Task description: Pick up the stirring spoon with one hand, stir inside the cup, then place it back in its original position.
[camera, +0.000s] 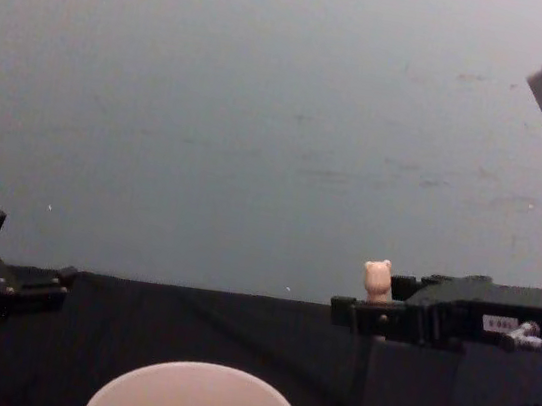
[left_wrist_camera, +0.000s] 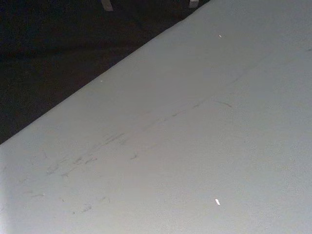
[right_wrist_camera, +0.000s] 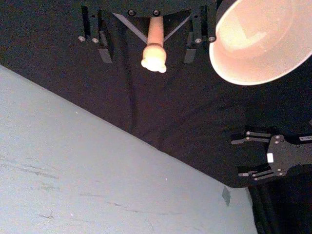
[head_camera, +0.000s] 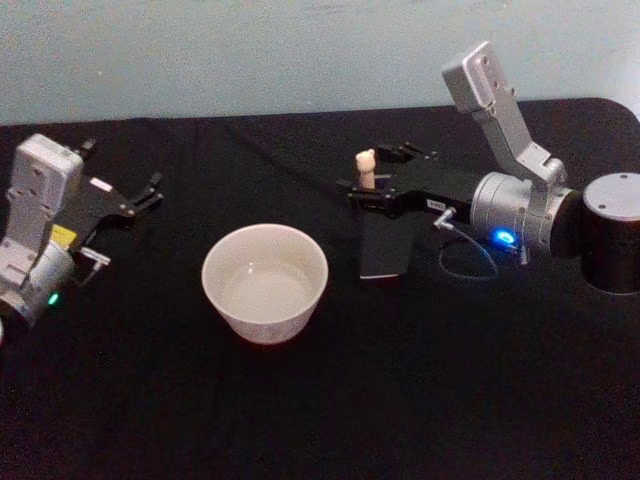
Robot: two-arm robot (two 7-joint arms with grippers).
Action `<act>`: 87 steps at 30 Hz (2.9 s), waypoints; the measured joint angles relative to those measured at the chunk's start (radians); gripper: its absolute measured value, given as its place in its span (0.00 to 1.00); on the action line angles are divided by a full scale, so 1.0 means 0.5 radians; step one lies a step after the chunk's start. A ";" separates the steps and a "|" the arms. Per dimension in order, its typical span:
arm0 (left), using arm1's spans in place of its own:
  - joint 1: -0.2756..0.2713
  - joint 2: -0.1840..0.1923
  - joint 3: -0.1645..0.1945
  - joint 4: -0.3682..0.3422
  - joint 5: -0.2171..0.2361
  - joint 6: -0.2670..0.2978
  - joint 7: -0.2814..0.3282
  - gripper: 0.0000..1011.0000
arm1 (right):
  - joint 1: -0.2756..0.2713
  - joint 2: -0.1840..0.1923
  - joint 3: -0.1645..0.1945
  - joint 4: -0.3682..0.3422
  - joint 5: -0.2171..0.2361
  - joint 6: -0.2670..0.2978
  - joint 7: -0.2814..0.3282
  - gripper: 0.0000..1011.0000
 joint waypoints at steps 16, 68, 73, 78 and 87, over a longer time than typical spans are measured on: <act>0.000 0.000 0.000 0.000 0.000 0.000 0.000 0.99 | 0.000 0.000 0.003 0.000 0.005 0.002 0.000 0.47; 0.000 0.000 0.000 0.000 0.000 0.000 0.000 0.99 | -0.093 0.022 0.134 -0.206 0.137 -0.115 -0.041 0.17; 0.000 0.000 0.000 0.000 0.000 0.000 0.000 0.99 | -0.113 0.034 0.181 -0.265 0.159 -0.164 -0.069 0.17; 0.000 0.000 0.000 0.000 0.000 0.000 0.000 0.99 | -0.128 0.045 0.215 -0.314 0.180 -0.196 -0.082 0.17; 0.000 0.000 0.000 0.000 0.000 0.000 0.000 0.99 | -0.131 0.066 0.267 -0.399 0.225 -0.244 -0.090 0.17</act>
